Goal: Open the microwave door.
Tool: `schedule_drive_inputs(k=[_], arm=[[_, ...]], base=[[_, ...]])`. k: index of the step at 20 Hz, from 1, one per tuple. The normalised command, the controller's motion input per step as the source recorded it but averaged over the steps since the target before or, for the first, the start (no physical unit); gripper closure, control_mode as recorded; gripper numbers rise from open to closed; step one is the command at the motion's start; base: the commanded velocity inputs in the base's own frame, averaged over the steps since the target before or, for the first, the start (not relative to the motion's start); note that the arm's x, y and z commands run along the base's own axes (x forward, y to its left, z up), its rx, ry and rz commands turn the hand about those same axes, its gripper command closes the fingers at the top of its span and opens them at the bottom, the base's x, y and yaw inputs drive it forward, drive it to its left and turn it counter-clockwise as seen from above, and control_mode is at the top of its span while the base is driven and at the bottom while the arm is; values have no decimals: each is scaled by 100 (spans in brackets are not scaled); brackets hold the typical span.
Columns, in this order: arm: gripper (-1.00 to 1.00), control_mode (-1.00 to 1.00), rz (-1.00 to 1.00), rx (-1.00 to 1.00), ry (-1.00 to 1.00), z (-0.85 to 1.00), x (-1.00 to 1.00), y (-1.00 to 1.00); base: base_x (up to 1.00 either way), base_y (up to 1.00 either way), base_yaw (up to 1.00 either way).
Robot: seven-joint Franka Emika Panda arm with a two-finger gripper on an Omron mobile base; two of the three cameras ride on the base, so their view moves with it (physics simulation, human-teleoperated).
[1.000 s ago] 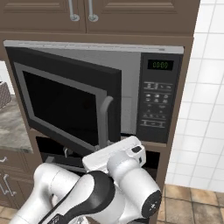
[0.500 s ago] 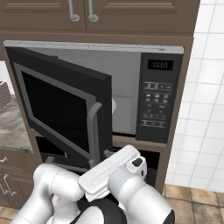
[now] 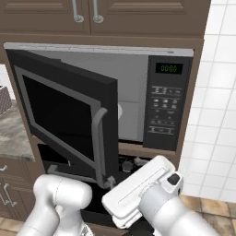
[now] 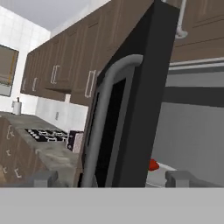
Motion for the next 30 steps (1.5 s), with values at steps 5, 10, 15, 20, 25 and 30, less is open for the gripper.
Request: schedule_drive_inputs(k=[5, 10, 15, 20, 25, 30], arm=[[-100, -100, 6, -1, 0, -8, 92, 12], [-100, -100, 0, -15, -8, -22, 57, 18], [-100, -100, 0, -22, -27, -20, 21, 0], [-100, -100, 0, -17, -23, -6, 30, -10], [-100, -100, 2, -9, -13, 0, 43, -30], [-100, -100, 10, -7, -6, -1, 44, -6]], base=[[0, 0, 0], [0, 0, 0], [0, 0, 0], [0, 0, 0], [0, 0, 0], [0, 0, 0]])
